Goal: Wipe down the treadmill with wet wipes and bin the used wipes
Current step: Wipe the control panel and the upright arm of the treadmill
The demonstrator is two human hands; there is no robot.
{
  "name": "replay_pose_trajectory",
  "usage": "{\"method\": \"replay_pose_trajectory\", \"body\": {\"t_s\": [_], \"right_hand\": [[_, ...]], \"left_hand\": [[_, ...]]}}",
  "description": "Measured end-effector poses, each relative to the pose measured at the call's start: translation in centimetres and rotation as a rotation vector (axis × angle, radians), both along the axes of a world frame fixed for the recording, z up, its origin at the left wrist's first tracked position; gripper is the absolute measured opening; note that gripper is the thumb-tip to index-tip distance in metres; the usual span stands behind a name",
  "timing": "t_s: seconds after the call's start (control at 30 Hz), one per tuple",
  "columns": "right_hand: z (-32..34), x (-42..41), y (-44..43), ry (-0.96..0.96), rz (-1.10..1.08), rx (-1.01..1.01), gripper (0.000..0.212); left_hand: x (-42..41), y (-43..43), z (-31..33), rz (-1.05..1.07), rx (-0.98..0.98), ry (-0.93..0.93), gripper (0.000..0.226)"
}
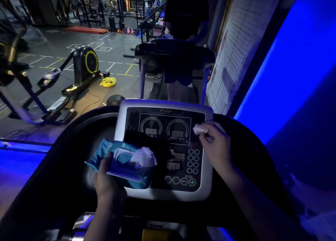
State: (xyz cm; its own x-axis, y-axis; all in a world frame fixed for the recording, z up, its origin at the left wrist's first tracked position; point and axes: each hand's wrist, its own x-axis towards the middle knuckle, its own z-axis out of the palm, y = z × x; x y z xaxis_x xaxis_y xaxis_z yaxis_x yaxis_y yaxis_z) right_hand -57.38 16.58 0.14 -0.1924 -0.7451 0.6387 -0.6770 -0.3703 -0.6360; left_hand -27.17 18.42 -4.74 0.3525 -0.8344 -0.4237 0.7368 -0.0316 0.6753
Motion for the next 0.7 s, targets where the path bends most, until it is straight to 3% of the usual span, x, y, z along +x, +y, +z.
{"method": "replay_pose_trajectory", "body": {"t_s": [0.13,0.23,0.4,0.53,0.7], "right_hand": [[0.4,-1.3,-2.0,0.222,-0.081,0.008,0.04],[-1.7,-0.8,-1.4,0.414,-0.064,0.008,0.032],[-5.2,1.8,1.7,0.411,-0.024,0.063,0.029],[-5.9,3.3,2.5,0.284,-0.042,0.089,0.029],[-2.8,3.5,1.7,-0.147,-0.135,0.102,0.013]], "left_hand": [[-0.1,-0.1,-0.2,0.005,0.008,0.013,0.049],[-0.3,-0.1,0.1,0.018,0.02,0.006,0.066],[0.0,0.0,0.6,-0.003,0.034,-0.018,0.018],[0.4,0.1,0.5,-0.005,0.042,-0.052,0.027],[1.0,0.1,0.0,-0.007,0.03,-0.044,0.025]]}}
